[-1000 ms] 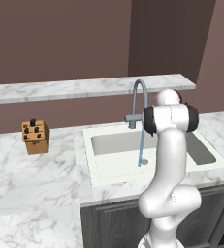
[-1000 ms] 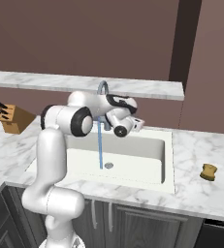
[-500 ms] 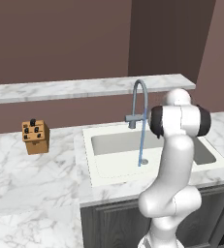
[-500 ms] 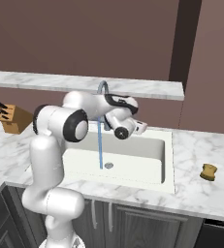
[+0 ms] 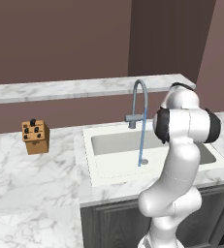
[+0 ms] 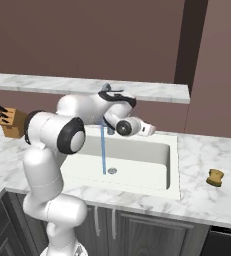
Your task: Soak the sponge with water for a few seconds and then drop it inside the sink.
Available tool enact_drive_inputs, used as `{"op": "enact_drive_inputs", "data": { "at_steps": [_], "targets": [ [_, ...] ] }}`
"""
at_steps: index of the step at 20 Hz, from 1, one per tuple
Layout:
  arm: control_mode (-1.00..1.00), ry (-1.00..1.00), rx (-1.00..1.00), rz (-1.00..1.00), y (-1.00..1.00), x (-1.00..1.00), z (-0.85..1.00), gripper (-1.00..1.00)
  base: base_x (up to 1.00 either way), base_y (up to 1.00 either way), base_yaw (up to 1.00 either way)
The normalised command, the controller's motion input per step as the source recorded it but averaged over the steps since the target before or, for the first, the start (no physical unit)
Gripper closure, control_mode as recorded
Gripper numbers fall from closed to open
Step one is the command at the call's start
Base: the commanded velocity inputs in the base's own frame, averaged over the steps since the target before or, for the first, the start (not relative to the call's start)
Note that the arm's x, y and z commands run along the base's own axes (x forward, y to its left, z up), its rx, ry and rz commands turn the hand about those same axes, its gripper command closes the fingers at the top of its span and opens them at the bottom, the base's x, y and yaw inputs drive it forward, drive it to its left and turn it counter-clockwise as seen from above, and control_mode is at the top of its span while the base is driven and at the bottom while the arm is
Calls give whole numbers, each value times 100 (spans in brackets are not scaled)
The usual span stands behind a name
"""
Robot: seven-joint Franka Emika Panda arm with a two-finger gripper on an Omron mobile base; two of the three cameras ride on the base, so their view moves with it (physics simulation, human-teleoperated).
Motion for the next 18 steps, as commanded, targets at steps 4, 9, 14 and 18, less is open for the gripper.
{"op": "enact_drive_inputs", "data": {
  "at_steps": [4, 9, 14, 18],
  "targets": [
    [-100, 15, 0, -9, -46, -54, 30, -100, 0, 0, 0],
    [-100, 13, 0, -8, -44, -51, 34, -100, 0, 0, 0],
    [-100, 8, 0, -5, -43, -51, 46, -100, 0, 0, 0],
    [-100, 5, 0, -1, -38, -51, 67, -100, 0, 0, 0]
  ]
}}
